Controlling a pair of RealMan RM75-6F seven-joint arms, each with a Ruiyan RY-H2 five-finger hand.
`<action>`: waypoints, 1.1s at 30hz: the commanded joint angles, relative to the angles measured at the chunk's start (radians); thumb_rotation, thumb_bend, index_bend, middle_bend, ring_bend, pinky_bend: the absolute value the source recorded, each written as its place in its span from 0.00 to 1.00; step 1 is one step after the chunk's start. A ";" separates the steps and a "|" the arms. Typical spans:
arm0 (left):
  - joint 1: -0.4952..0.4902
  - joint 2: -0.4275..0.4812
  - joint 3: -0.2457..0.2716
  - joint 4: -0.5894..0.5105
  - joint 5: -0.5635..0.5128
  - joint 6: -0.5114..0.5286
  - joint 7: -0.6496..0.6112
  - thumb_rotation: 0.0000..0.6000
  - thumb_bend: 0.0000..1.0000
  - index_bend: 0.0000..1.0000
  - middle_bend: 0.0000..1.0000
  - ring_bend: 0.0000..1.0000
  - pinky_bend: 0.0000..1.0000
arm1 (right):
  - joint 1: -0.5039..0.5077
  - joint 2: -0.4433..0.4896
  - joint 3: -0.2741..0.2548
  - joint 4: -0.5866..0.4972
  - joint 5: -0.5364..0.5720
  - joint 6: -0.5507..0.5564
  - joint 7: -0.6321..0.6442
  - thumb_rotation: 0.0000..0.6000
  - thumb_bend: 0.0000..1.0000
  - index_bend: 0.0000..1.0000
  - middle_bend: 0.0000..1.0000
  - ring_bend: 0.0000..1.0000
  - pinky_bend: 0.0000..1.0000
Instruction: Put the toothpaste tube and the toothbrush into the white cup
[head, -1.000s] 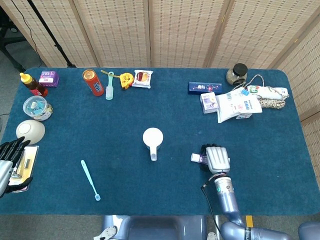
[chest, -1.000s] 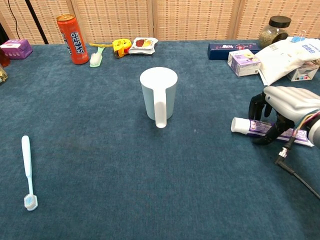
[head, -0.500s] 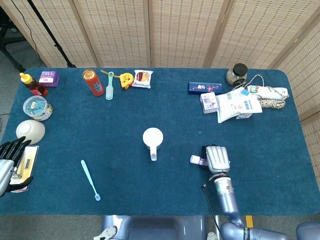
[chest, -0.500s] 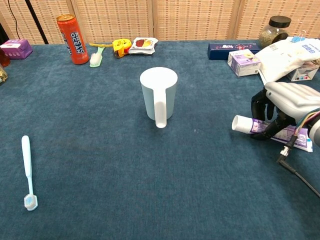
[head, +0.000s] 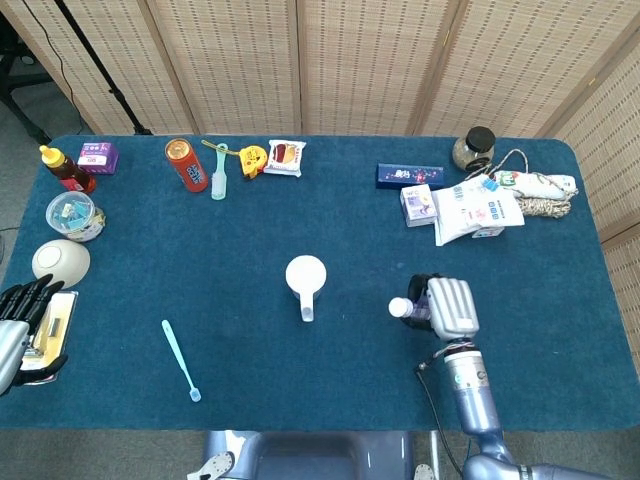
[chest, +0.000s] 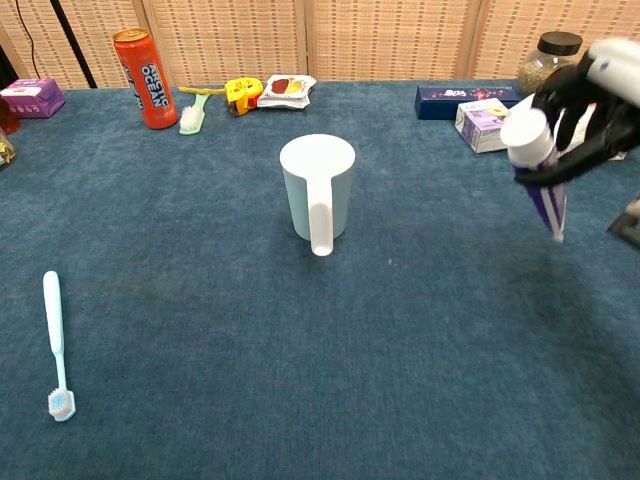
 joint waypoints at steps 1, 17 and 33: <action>0.001 0.001 0.001 0.002 0.004 0.003 -0.004 1.00 0.20 0.00 0.00 0.00 0.00 | 0.026 0.070 0.082 -0.079 0.017 0.001 0.004 1.00 0.34 0.64 0.60 0.53 0.57; -0.005 0.004 -0.002 0.005 0.000 -0.006 -0.016 1.00 0.20 0.00 0.00 0.00 0.00 | 0.275 0.004 0.269 -0.142 0.334 -0.067 -0.110 1.00 0.35 0.65 0.60 0.53 0.57; -0.009 0.008 -0.002 0.008 -0.005 -0.015 -0.026 1.00 0.20 0.00 0.00 0.00 0.00 | 0.514 -0.153 0.357 -0.001 0.571 -0.058 -0.111 1.00 0.35 0.65 0.60 0.53 0.57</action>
